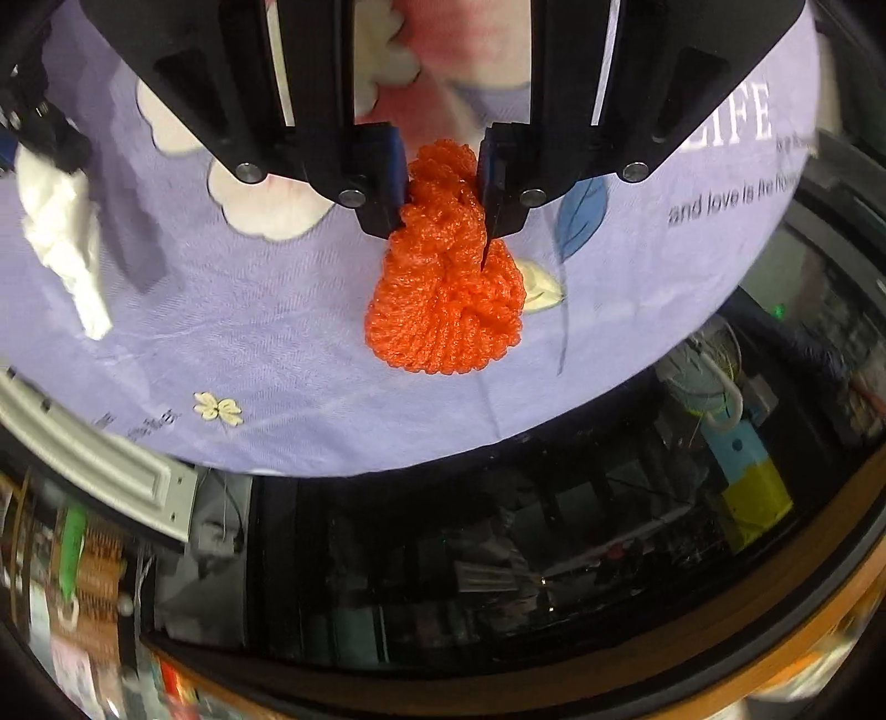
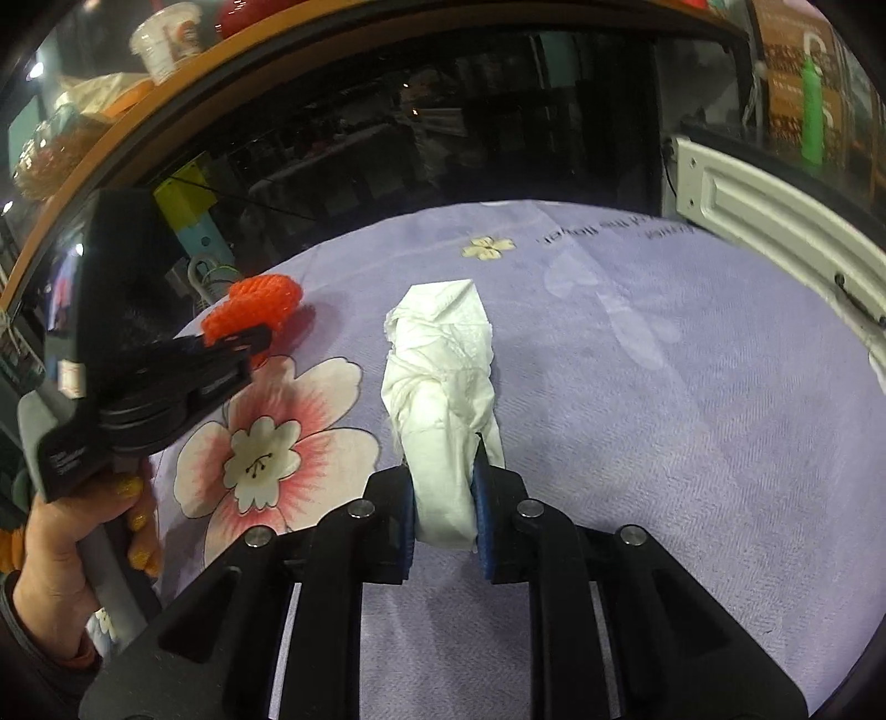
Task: Collect trash
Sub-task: 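Grasp the crumpled white tissue with the right tool while the left tool grasps the orange foam net, then carry the tissue and foam net over the bin and release both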
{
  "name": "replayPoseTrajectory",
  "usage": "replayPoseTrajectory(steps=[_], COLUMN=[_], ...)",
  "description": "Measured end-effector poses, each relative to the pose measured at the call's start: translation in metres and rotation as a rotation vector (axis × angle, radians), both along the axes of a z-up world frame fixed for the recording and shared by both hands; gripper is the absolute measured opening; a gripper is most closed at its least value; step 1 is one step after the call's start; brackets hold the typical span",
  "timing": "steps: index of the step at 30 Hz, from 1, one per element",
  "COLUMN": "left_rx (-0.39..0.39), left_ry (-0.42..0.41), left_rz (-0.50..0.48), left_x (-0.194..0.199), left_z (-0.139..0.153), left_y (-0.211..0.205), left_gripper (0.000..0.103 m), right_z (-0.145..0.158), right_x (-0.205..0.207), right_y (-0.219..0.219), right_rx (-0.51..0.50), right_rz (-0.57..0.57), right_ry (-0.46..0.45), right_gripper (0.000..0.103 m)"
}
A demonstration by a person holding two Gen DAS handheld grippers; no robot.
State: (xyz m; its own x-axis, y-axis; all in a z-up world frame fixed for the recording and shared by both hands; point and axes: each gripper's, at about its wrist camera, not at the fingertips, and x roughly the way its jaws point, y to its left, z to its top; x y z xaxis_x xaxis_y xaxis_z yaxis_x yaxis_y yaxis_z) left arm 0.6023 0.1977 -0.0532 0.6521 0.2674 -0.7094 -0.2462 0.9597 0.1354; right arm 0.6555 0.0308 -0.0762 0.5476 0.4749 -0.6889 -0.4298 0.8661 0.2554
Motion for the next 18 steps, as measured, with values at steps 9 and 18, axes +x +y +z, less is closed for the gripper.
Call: replayPoseTrajectory(steps=[9, 18], left_rx=[-0.061, -0.111], left_ry=[-0.091, -0.141], left_rz=[-0.028, -0.11], left_x=[-0.069, -0.143], left_z=[0.026, 0.042], left_y=[0.011, -0.024], left_gripper=[0.019, 0.019], right_z=[0.005, 0.036], right_x=[-0.02, -0.091], right_y=[0.011, -0.016], right_rx=[-0.01, -0.01], right_rz=[0.035, 0.036], right_ry=[0.009, -0.02], right_gripper=[0.018, 0.018])
